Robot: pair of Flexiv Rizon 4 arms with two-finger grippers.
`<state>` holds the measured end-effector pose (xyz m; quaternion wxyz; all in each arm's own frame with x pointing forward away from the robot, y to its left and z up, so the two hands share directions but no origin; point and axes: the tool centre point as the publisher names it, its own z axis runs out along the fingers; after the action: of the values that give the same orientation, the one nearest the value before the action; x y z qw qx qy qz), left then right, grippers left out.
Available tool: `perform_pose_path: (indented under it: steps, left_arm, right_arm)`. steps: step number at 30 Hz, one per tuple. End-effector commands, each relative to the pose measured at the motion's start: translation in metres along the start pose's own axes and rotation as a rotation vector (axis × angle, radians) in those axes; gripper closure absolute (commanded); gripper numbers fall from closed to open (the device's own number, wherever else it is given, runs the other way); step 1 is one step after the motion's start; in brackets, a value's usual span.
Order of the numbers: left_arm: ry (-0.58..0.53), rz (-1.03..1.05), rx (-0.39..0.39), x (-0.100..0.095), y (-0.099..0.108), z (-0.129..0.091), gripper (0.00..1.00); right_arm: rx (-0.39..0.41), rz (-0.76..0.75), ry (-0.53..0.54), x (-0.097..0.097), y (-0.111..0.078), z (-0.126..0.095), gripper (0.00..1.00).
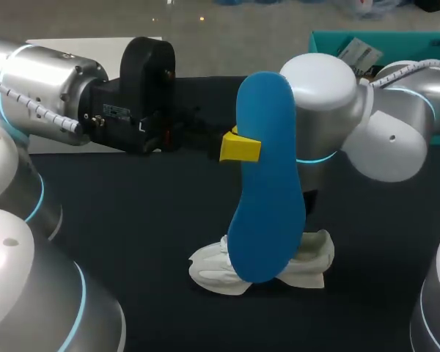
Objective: Take the shoe out of the shoebox, open the shoe tongue, remove and reinsert the insole, then place the shoe into the shoebox
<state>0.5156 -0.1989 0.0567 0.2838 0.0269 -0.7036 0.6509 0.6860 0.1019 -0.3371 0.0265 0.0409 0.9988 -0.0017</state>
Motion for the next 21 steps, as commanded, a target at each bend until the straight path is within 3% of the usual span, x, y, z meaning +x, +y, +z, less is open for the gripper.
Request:
perform_pose_path:
  steps: [1,3,13,19,21]
  left_arm:
    - [-0.002,-0.001,-0.003,0.000,0.000,0.000,1.00]
    - [-0.002,-0.001,-0.003,0.000,0.000,0.000,1.00]
    - [-0.002,-0.001,-0.003,0.000,0.000,0.000,1.00]
    - [-0.002,-0.001,-0.003,0.000,0.000,0.000,1.00]
    - [-0.002,-0.001,-0.003,0.000,0.000,0.000,1.00]
  right_arm:
    - [0.010,-0.002,0.009,-0.003,0.012,0.013,0.30]
    - [0.012,-0.004,0.015,-0.005,0.013,0.017,0.28]
    - [0.014,-0.023,0.047,0.000,0.024,0.036,0.39]
    - [0.015,-0.017,0.067,0.006,0.025,0.045,0.71]
    - [0.014,-0.011,0.076,0.008,0.022,0.047,0.96]
